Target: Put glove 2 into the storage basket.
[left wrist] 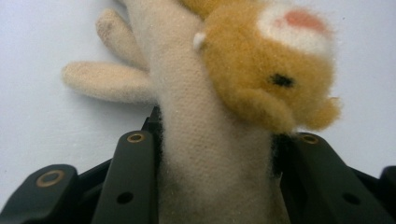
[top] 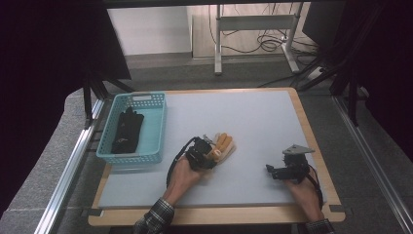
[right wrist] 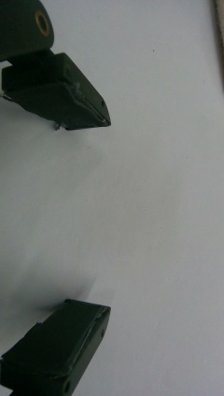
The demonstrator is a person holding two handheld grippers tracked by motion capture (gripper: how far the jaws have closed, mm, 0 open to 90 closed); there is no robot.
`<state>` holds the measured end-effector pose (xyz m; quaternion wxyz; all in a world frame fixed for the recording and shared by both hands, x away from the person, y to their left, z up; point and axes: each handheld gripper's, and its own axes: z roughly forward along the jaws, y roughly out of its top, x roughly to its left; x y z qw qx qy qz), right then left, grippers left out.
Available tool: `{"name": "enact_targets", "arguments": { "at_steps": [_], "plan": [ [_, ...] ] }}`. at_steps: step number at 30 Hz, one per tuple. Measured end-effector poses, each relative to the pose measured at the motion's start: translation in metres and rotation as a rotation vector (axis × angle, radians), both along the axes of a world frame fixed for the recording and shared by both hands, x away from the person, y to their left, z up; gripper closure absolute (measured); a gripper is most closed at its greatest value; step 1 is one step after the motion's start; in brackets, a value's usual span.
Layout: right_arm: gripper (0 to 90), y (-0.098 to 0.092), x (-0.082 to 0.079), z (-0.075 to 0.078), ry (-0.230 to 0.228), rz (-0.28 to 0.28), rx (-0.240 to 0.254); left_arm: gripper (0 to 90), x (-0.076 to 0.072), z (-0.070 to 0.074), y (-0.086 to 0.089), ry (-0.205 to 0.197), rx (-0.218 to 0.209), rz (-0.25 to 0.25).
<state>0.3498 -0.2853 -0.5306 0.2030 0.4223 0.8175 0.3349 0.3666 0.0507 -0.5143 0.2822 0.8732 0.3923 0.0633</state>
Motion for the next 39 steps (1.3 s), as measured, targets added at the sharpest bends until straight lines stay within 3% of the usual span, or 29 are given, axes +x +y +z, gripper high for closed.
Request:
{"name": "enact_targets", "arguments": {
  "at_steps": [22,39],
  "plan": [
    [8.0,0.000,0.000,0.000,-0.001,0.000,0.000,59.2,0.005,0.029,0.011,-0.055,-0.030,0.021],
    [8.0,0.000,0.000,0.000,0.000,-0.001,-0.001,58.4,0.018,0.057,0.031,-0.068,-0.039,0.079]
  ]
}}
